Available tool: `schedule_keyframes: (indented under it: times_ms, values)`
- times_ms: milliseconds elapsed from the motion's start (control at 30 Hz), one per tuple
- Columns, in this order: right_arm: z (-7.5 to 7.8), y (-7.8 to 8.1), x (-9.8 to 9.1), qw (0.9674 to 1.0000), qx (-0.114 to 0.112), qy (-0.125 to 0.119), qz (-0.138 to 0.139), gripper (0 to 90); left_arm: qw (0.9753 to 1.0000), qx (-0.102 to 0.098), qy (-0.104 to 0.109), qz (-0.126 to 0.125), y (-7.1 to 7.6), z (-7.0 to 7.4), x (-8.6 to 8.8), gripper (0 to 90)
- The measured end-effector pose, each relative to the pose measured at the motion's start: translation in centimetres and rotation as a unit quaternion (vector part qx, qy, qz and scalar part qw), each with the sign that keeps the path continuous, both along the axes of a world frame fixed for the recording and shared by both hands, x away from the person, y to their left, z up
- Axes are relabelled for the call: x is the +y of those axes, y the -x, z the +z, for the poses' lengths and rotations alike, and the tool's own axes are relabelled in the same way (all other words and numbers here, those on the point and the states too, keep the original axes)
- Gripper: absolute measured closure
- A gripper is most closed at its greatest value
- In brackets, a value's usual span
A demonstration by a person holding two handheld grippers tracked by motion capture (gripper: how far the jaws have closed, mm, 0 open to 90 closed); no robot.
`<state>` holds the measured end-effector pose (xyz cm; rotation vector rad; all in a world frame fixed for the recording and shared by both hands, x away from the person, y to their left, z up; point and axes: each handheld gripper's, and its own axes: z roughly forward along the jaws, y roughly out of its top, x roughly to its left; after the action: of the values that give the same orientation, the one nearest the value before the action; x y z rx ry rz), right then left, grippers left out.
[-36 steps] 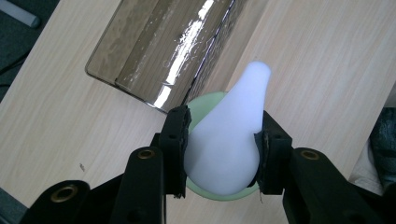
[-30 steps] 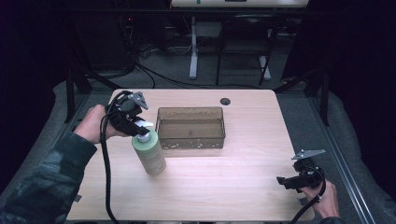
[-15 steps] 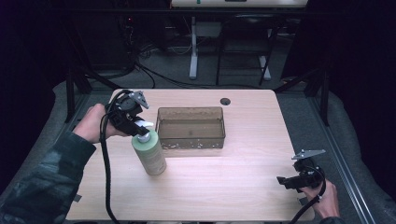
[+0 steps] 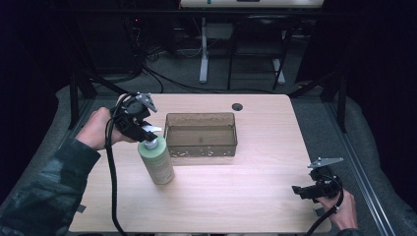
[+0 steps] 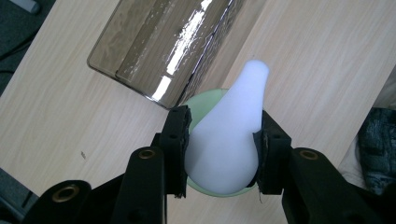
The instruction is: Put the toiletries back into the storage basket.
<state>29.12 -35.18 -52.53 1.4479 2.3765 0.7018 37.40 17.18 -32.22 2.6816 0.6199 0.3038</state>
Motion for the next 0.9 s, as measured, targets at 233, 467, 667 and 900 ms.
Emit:
schedule_keyframes:
  times_ms: [233, 467, 667, 900]
  values:
    - [-0.1, 0.0, -0.1, 1.0, 0.002, -0.001, 0.0, 10.8, 1.0, 0.004, 0.003, -0.005, 0.0, 0.2, -0.3, 62.7]
    - [-0.1, 0.0, 0.0, 1.0, 0.002, -0.003, 0.0, 10.7, 1.0, 0.001, 0.0, -0.006, 0.1, 0.7, -0.6, 62.7]
    - [-0.2, 0.0, -0.1, 1.0, 0.004, 0.001, 0.001, 8.4, 1.0, -0.001, -0.002, -0.009, 0.1, 1.2, -0.9, 62.7]
    - [-0.1, 0.0, 0.0, 1.0, 0.003, 0.001, 0.003, 6.2, 1.0, -0.003, -0.002, -0.009, 0.2, 1.9, -0.9, 62.7]
